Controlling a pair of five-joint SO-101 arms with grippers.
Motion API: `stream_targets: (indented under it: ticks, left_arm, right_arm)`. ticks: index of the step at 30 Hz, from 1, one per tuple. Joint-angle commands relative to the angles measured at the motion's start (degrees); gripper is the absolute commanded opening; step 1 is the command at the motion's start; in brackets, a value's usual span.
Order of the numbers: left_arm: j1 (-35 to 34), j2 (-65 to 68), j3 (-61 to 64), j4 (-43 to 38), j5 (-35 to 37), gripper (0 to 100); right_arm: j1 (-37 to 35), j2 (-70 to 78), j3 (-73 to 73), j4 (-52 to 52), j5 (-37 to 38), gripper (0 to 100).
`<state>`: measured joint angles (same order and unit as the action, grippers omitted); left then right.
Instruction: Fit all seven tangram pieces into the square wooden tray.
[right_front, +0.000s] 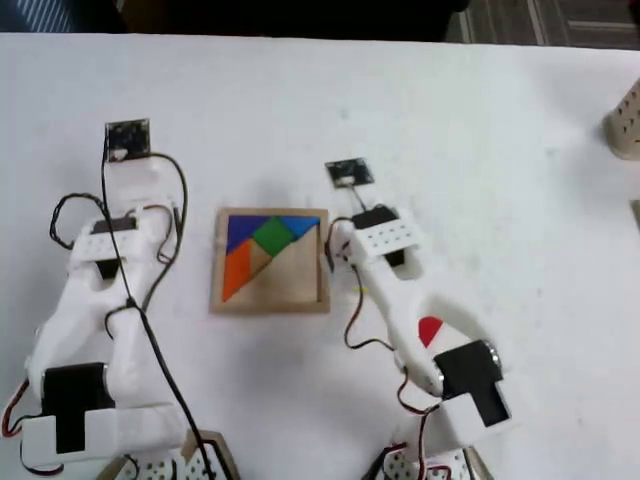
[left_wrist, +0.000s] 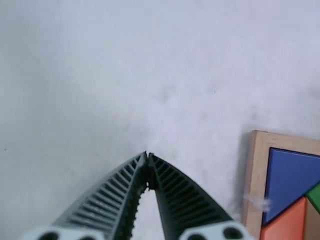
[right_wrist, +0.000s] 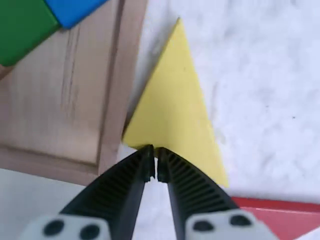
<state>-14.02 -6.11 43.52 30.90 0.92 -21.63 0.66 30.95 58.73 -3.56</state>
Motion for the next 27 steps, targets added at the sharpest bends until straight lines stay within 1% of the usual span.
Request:
stream_targets:
  ticks: [1, 7, 11, 13, 17, 20, 24, 27]
  left_arm:
    - [-0.9, -0.4, -0.5, -1.1, -0.7, 2]
    - [-0.9, -0.4, -0.5, -1.0, -0.7, 2]
    - [-0.9, -0.4, -0.5, -1.0, -0.7, 2]
    - [-0.9, -0.4, -0.5, -1.0, -0.7, 2]
    - [-0.9, -0.4, -0.5, -1.0, -0.7, 2]
    - [-0.9, -0.4, -0.5, -1.0, -0.7, 2]
    - [-0.9, -0.4, -0.5, -1.0, -0.7, 2]
    - [-1.0, -0.4, -0.5, -1.0, -0.7, 2]
  right_arm:
    - [2.1, -5.6, 0.0, 0.7, 5.1, 3.6]
    - [1.5, -6.0, 0.4, 0.1, 6.3, 19.0]
    - [1.1, -5.0, 1.3, 0.4, 6.4, 24.8]
    - [-0.3, -3.2, 1.3, 0.3, 6.5, 25.6]
    - [-4.9, 0.8, 1.1, 0.3, 9.6, 25.7]
    - [-7.3, 3.2, -0.4, 0.4, 10.3, 25.7]
    - [-7.4, 6.2, -4.0, 0.4, 10.4, 25.5]
    - [-5.8, 8.6, -6.8, 0.6, 10.5, 25.5]
